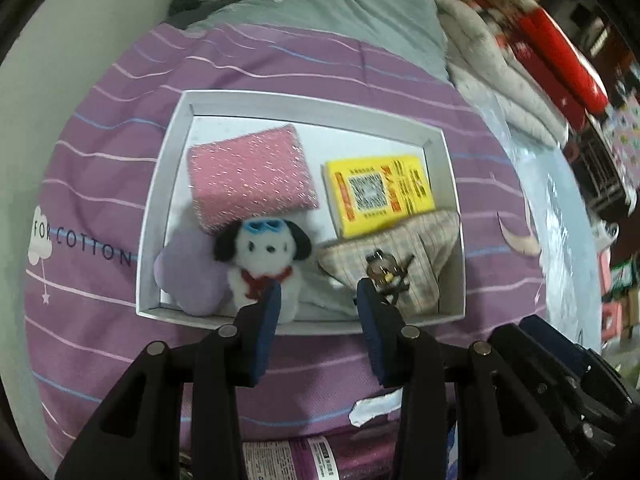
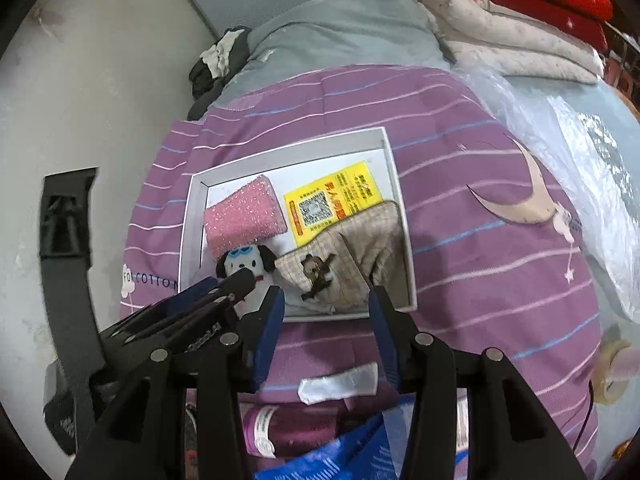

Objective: Organize soft objects
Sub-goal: 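Withdraw both tools from the box toward the remaining items, then grasp the clear bagged item with right tool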

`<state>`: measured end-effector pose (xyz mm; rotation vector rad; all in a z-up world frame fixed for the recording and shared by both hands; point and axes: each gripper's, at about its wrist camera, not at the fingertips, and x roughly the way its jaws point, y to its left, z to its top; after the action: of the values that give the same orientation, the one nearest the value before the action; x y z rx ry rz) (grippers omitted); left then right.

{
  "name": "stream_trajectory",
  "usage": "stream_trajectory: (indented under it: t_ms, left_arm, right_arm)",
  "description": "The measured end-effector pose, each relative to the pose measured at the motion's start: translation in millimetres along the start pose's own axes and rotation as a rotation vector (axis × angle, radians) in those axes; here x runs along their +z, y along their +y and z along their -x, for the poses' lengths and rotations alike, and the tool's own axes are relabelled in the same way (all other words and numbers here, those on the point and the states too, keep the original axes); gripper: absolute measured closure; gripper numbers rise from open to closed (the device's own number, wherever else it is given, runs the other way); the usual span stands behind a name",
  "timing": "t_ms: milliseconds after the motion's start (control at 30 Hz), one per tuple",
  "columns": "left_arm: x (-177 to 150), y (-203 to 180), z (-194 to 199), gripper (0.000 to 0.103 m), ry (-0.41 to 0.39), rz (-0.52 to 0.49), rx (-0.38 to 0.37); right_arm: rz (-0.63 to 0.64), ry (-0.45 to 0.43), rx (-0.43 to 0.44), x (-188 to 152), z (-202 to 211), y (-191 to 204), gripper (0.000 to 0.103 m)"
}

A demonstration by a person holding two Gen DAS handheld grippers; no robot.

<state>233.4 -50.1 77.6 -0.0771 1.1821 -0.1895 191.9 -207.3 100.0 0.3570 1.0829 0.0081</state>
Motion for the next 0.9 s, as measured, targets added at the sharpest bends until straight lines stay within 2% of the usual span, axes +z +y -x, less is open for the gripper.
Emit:
stream_trajectory:
  t_ms: [267,467,700,800,833,900]
  left_arm:
    - [-7,-24,-25,0.062,0.134,-0.090,-0.014]
    - [-15,-41,-35,0.062,0.208,-0.180,-0.085]
    - [-20,-53,-38,0.062,0.229,-0.239,-0.074]
    - [-24,-57,-40,0.062,0.234,-0.259,-0.058]
    - [-24,-59,-41,0.062,0.235,-0.269,-0.051]
    - [-25,-60,-42,0.062,0.239,-0.285,-0.049]
  right_arm:
    - [-0.115,0.049,-0.139,-14,-2,-50,0.059]
    - [-0.156,0.121,-0.116,-28,-4,-77,0.059]
    - [-0.128,0.214,-0.136,-48,-16,-94,0.059]
    - [-0.111,0.246,-0.094,-58,-18,-99,0.059]
    - [-0.102,0.253,-0.081,-60,-18,-101,0.058]
    - [-0.085,0.254,-0.081,-63,-19,-103,0.044]
